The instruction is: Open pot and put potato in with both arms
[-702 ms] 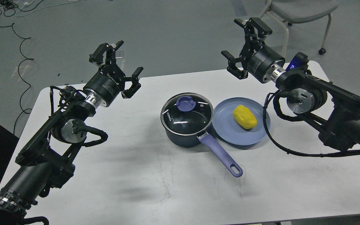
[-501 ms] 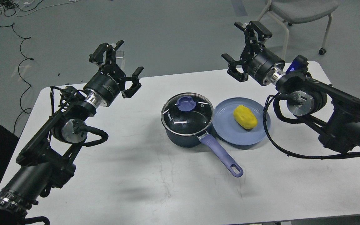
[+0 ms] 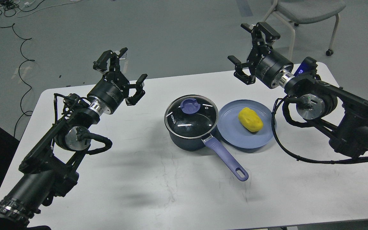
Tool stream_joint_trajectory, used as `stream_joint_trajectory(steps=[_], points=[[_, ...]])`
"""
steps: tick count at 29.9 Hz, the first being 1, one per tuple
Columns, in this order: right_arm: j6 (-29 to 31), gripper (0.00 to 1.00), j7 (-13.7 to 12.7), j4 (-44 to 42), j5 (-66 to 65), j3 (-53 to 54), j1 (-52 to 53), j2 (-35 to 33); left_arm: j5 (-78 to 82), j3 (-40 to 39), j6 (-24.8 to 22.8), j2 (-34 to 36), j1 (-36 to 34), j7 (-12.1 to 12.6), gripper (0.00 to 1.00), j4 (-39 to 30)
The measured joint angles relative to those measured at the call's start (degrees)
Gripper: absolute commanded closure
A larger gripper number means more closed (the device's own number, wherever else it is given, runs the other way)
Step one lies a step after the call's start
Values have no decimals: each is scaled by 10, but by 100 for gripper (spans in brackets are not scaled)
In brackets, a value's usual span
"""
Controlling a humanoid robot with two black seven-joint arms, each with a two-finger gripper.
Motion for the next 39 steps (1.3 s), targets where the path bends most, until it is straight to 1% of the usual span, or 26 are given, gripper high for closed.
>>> stream_joint_trajectory(steps=[9,24,34,37,39], points=[[0,0,0,10,0,0,0,-17,0,0,-3,-6,3,2,2,0],[2,0,0,14,1,0,-5,-20,2,0,-6,0,3,3,2,0],[17,0,0,21,0,0,-5,-35,8,0,-7,-1,3,1,2,-1],[17,0,0,21,0,0,-7,-36,38,0,-6,-1,3,-7,2,-1],[17,0,0,21,0,0,-13,-39,86,3,-1,0,-1,-15,2,-1]])
